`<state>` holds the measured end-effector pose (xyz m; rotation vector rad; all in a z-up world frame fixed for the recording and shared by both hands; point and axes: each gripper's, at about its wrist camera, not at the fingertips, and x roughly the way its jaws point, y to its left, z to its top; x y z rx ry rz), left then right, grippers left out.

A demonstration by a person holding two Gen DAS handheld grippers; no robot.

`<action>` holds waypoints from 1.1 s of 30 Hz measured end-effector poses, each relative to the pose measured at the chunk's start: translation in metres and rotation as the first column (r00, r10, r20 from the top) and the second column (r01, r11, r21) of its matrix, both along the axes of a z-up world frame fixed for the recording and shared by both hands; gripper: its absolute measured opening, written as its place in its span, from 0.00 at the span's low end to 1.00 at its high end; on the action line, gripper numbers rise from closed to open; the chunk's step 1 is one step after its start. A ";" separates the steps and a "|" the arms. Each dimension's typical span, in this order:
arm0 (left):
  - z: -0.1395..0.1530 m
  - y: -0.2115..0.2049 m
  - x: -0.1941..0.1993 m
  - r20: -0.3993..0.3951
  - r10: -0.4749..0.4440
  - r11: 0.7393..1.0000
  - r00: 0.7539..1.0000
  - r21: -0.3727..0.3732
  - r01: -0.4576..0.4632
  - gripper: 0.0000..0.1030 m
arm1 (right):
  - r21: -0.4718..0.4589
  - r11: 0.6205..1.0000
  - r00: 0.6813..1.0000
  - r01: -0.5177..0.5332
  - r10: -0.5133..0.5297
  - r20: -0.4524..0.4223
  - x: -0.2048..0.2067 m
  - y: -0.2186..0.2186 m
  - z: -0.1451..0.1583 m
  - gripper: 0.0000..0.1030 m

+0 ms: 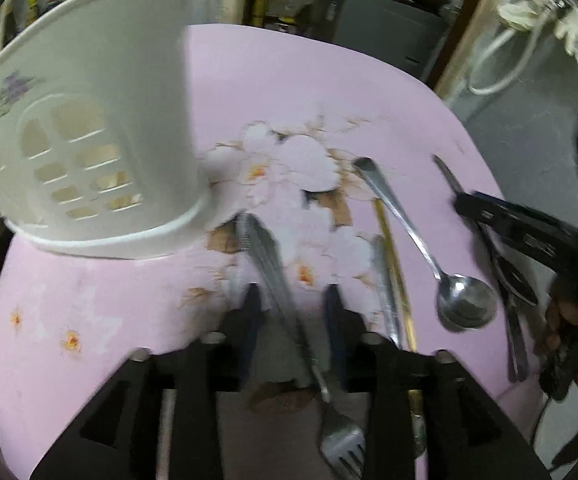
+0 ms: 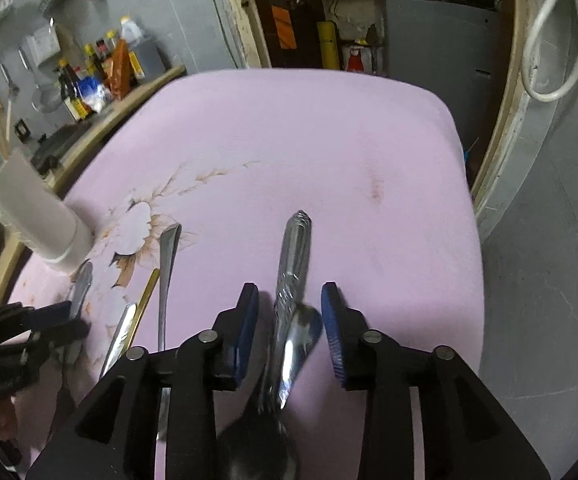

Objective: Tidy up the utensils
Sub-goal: 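Close the left tool on a fork while the right tool grasps an ornate-handled spoon, then lift the fork with the left tool while the right tool carries its spoon toward the white holder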

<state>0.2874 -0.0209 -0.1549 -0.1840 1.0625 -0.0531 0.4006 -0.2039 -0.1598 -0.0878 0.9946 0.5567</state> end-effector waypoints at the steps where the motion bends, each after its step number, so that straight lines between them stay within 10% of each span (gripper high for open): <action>1: 0.001 -0.007 0.001 -0.005 -0.035 0.999 0.999 0.020 0.035 0.45 | -0.015 1.000 1.000 -0.003 0.003 0.000 0.001 0.004 -0.001 0.31; 6: -0.001 -0.029 -0.009 0.003 -0.079 0.979 0.997 0.188 0.077 0.39 | -0.088 0.996 1.000 0.004 -0.006 -0.016 0.007 0.018 0.000 0.29; 18: 0.009 0.006 -0.013 0.003 -0.006 0.999 1.000 0.040 0.006 0.12 | -0.149 0.989 0.999 0.004 -0.011 -0.049 0.009 0.020 0.001 0.15; 33: 0.013 0.034 -0.067 0.043 0.039 0.999 0.998 -0.036 -0.037 0.00 | 0.093 0.995 0.998 0.031 -0.035 0.048 -0.040 -0.002 0.026 0.09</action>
